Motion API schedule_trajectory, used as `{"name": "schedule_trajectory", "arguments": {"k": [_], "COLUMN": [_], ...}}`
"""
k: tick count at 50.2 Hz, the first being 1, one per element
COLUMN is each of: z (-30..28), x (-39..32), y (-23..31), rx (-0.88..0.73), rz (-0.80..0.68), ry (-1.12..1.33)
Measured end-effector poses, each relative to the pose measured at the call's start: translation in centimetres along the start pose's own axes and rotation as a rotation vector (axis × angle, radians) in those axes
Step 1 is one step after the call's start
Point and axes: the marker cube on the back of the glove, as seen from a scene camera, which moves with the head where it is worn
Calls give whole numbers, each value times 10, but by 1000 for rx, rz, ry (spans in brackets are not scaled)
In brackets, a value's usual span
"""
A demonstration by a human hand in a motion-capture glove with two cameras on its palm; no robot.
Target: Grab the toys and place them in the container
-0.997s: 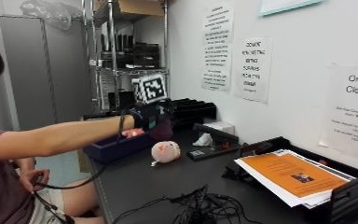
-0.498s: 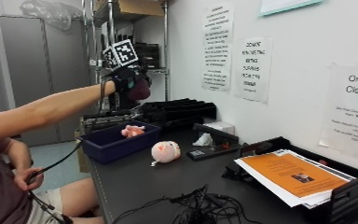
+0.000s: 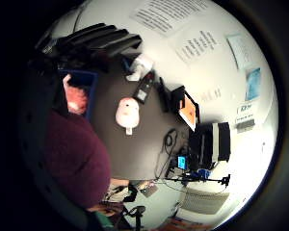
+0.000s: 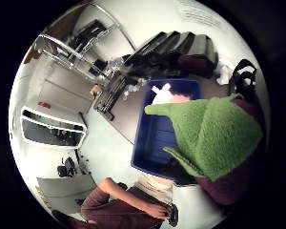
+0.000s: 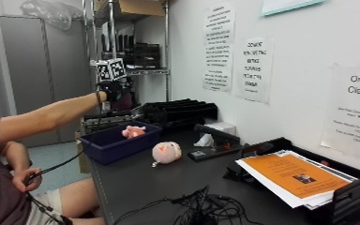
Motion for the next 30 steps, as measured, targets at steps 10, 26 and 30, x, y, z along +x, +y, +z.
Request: {"name": "schedule_trajectory", "arguments": {"k": [10,26,30], "z": [16,30,32], "x": [-34,-47,-55], "y": [-10,-8,-7], "rx": [-44,-172,-175], "rz": [14,54,33], "ry": [-30,40,74]}}
